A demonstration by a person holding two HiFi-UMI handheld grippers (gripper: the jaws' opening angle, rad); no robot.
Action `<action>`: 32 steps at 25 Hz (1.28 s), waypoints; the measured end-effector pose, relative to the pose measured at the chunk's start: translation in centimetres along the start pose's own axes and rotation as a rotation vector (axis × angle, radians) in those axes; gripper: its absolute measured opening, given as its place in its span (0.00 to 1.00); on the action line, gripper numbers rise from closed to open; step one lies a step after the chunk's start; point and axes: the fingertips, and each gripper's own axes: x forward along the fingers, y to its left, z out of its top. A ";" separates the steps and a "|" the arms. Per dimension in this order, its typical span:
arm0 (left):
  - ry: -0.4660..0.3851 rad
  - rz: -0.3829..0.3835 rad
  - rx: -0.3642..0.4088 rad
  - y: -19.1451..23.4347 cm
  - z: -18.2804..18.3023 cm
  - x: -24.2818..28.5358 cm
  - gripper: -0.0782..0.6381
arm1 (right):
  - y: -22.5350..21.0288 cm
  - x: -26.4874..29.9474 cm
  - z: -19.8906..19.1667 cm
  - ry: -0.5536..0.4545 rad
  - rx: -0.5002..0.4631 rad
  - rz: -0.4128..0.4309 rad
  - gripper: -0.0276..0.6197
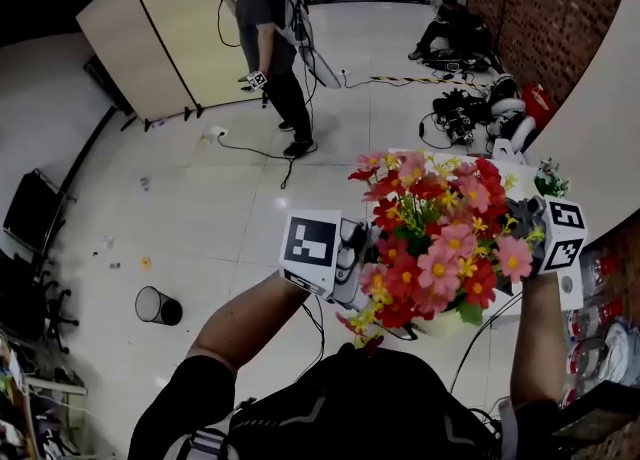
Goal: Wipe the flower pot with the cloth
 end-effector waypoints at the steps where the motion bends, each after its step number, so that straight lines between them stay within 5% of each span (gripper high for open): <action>1: 0.006 -0.006 0.005 0.0 0.0 0.0 0.90 | 0.1 0.1 0.1 0.000 0.018 0.042 0.18; 7: -0.011 0.016 -0.006 0.4 -0.4 -0.4 0.90 | 2.9 -1.5 -0.2 -0.009 0.062 0.197 0.18; 15: -0.015 0.074 -0.039 3.1 -1.8 -3.0 0.90 | 5.9 -3.0 -0.5 -0.041 0.040 0.229 0.18; 19: -0.016 0.038 -0.033 2.4 -2.4 -2.5 0.90 | 7.9 -4.0 -0.7 -0.039 -0.005 0.251 0.18; 26: -0.008 -0.059 -0.004 -0.1 -1.3 -0.4 0.90 | 1.6 -5.6 1.3 -0.138 0.064 0.088 0.18; 32: -0.023 -0.059 -0.008 0.5 -1.1 -1.0 0.90 | -0.2 -1.6 -0.8 -0.042 0.134 0.221 0.18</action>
